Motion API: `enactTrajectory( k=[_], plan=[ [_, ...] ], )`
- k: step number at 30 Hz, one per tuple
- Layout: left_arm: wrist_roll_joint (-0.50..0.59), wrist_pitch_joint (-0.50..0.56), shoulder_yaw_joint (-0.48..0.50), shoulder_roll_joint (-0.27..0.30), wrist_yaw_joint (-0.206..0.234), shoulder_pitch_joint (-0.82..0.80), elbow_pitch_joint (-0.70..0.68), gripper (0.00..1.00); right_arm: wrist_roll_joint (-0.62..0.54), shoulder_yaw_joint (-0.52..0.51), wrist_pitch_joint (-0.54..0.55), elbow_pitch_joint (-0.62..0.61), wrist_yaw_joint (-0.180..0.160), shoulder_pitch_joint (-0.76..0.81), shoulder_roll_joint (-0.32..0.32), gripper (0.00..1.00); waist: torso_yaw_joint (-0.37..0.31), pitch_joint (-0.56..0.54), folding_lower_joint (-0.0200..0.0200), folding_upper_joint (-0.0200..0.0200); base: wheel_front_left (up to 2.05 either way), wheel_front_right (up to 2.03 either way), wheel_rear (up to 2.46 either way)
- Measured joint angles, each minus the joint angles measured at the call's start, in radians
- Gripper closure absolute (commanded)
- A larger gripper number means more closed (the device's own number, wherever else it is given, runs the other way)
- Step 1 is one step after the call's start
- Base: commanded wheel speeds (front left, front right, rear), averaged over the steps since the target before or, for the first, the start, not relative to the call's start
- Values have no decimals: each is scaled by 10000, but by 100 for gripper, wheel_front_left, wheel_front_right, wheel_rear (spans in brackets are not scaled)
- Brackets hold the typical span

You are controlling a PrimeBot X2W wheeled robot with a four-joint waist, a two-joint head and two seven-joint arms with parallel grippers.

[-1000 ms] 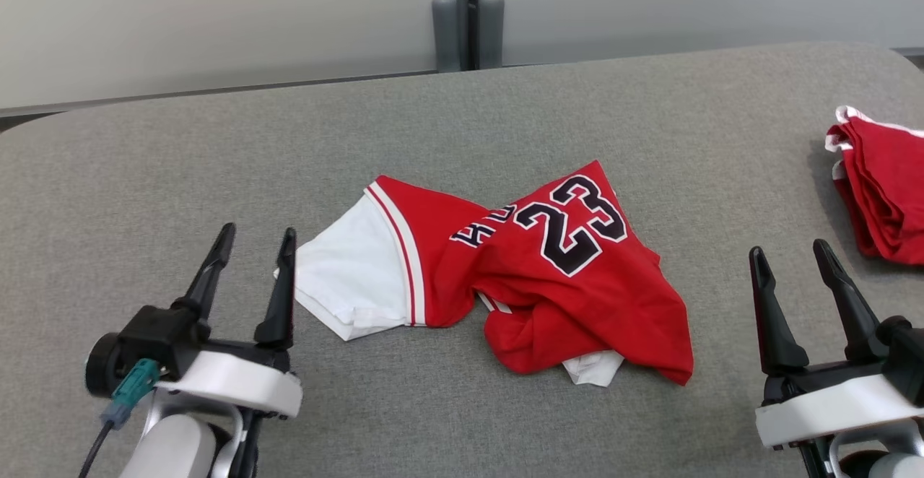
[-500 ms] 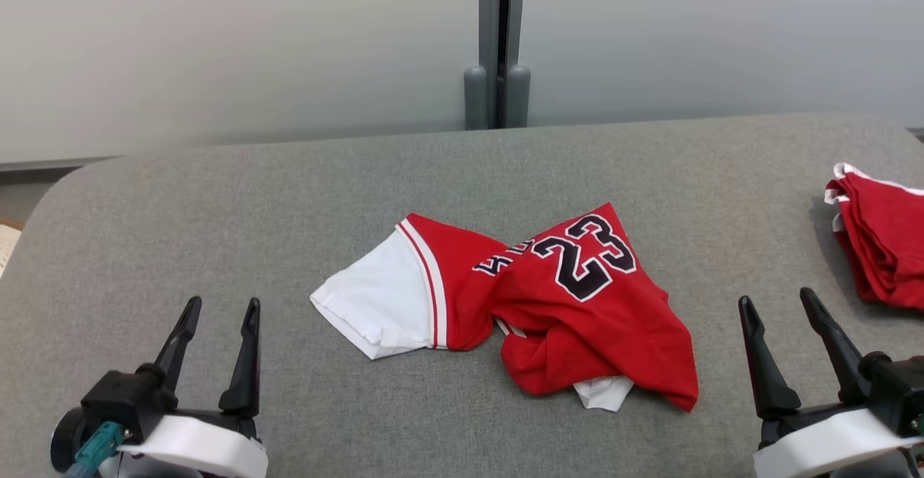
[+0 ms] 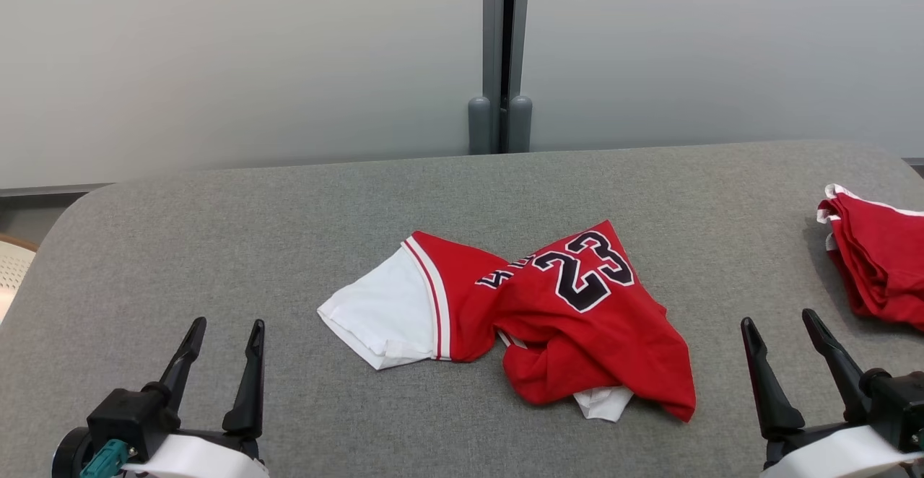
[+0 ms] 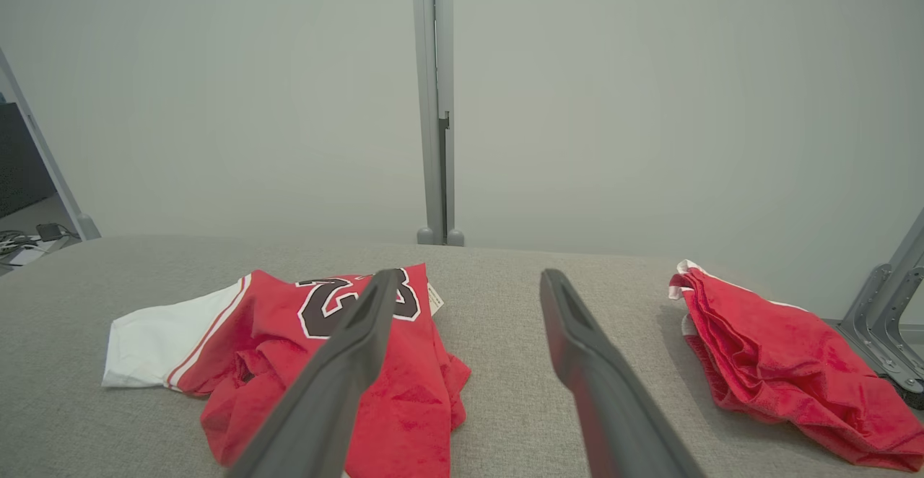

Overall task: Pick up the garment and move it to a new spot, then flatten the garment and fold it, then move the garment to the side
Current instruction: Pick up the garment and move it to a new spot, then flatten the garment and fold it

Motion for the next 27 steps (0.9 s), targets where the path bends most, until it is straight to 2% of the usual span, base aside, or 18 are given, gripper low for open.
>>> enactTrajectory(
  k=[20, 23, 27],
  plan=[
    [-8, 105, -125, 38, 211, 2, -203, 0, 0, 4, 48, 75, 0, 0, 48, 0, 86, 78, 0, 0, 0, 0, 0],
    [-6, 107, -174, 35, 224, -21, -268, 0, 90, 25, 102, 387, 0, 51, 65, 0, 119, 136, 0, 0, 0, 0, 0],
    [56, 102, -272, -2, 226, -258, -364, 0, 217, 176, 190, 1386, 0, 310, 98, 0, 245, 294, 0, 0, 0, 0, 0]
  ],
)
